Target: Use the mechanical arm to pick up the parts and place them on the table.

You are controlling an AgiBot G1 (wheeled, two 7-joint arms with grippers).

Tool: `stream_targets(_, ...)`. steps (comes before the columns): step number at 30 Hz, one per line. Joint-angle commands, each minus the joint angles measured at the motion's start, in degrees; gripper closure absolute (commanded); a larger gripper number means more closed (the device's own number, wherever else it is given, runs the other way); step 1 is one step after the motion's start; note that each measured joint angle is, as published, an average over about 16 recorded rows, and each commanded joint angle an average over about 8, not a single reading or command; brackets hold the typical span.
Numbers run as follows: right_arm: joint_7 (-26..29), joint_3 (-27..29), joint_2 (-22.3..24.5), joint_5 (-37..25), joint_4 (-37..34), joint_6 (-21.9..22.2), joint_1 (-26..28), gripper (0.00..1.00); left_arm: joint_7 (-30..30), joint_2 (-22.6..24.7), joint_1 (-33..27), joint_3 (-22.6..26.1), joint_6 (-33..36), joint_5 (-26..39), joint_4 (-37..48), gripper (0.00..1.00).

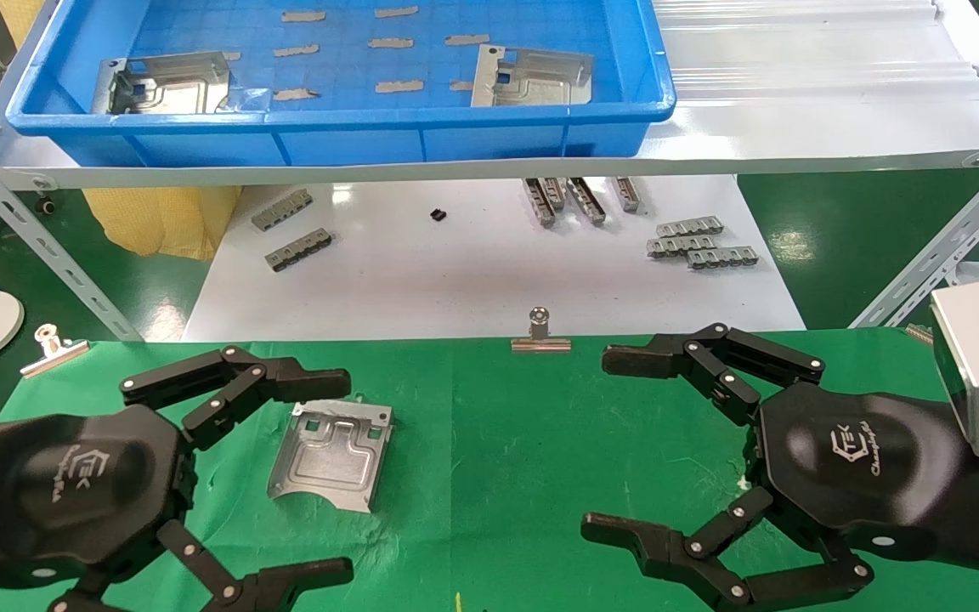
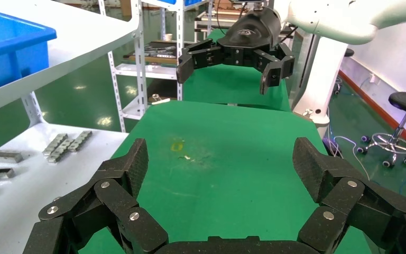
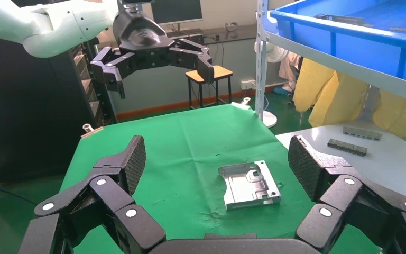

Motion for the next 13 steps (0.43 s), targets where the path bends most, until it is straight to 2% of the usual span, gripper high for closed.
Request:
stream_targets(1,0.0,0.0,0.0,0.0,0.0,0.0,0.0,0.0,0.04,0.04,-0.07,0.04,0.01,0.05,0.12,0.0)
stream_targets(13,0.0,0.0,0.0,0.0,0.0,0.0,0.0,0.0,0.13,0.13,-0.23,0.11,0.05,0.2,0.43,0.0)
